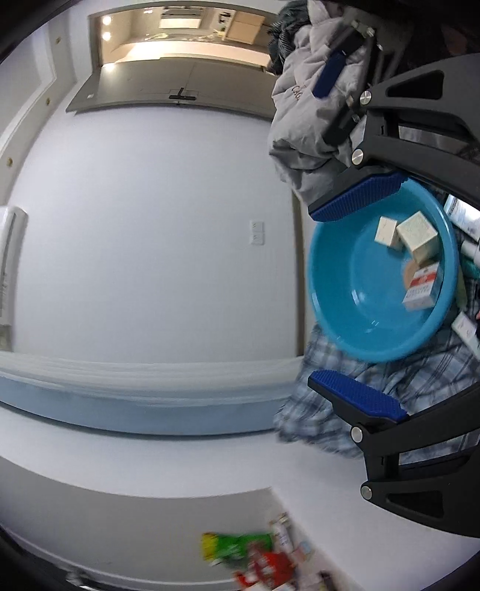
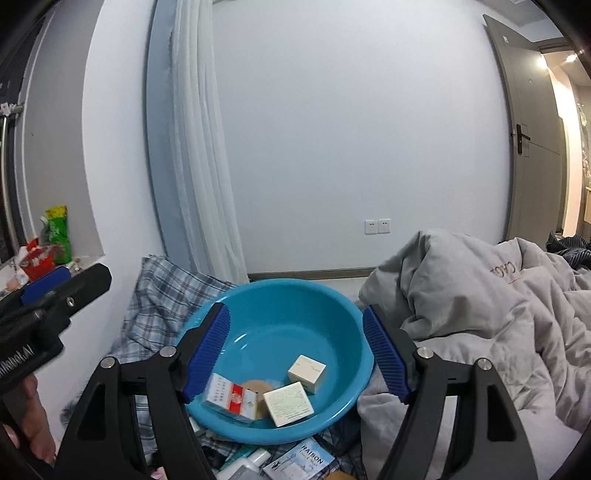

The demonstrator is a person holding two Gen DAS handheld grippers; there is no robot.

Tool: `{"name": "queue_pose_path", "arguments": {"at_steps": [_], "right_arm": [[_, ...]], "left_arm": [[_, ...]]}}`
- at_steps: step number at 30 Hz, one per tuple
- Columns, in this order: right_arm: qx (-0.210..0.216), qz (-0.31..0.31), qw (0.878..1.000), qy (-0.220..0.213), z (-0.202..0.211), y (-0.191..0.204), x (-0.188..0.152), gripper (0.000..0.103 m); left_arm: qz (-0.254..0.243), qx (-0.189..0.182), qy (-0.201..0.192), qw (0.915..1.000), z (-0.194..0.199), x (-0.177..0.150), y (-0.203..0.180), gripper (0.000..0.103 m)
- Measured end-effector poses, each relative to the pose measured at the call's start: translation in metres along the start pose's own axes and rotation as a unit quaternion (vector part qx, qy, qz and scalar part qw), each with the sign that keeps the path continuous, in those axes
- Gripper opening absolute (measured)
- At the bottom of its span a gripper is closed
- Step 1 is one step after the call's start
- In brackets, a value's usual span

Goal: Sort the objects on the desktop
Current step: 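Raise both open tools away from the blue basin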

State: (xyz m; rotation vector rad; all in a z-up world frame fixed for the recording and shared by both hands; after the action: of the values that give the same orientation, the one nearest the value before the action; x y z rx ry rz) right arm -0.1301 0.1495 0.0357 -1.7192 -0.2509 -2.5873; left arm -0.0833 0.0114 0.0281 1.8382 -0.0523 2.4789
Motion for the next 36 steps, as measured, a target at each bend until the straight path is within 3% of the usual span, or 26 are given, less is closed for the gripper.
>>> {"name": "queue_pose_path", "arguments": {"at_steps": [3,12,19,21,25,29,31,36], "right_arm": [[0.006,-0.009,1.0,-0.021,0.025,0.001,0.012,0.084],[0.013,-0.027,0.997,-0.076,0.082,-0.002,0.033,0.084],[0.009,-0.012,0.995,-0.103,0.106,0.006,0.039,0.085],[0.01,-0.012,0.993,-0.113,0.112,0.006,0.04,0.095],[0.005,-0.023,0.991,-0.131,0.12,0.003,0.043,0.1],[0.007,-0.034,0.99,-0.136,0.123,-0.003,0.044,0.102],[0.004,-0.035,0.99,-0.136,0.123,-0.005,0.045,0.102],[0.0,-0.035,0.99,-0.137,0.125,-0.005,0.046,0.102]], "left_arm": [[-0.003,0.007,-0.028,0.9996,0.024,0.01,0.003,0.085],[0.024,-0.015,-0.077,0.9966,0.081,0.033,0.02,0.09],[0.029,-0.021,-0.08,0.9962,0.093,0.039,0.024,0.09],[0.031,-0.018,-0.083,0.9959,0.095,0.039,0.025,0.09],[0.032,-0.015,-0.085,0.9957,0.092,0.038,0.028,0.09],[0.051,-0.016,-0.107,0.9928,0.098,0.039,0.033,0.091],[0.064,-0.025,-0.121,0.9903,0.104,0.039,0.038,0.103],[0.08,-0.03,-0.156,0.9841,0.12,0.042,0.044,0.103]]}}
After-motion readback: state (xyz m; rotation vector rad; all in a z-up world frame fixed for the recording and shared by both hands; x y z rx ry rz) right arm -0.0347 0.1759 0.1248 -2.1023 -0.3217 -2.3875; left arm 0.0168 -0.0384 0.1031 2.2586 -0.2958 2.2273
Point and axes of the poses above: each gripper's, at about its wrist camera, not at the fingertips, and z roughly against the way its jaws point, y to its left, x to its top, the point moved 2 cm from there along -z, roughly the way its jaws point, and after that the axes turned 4 degrees about x, right-handed, at the moved point
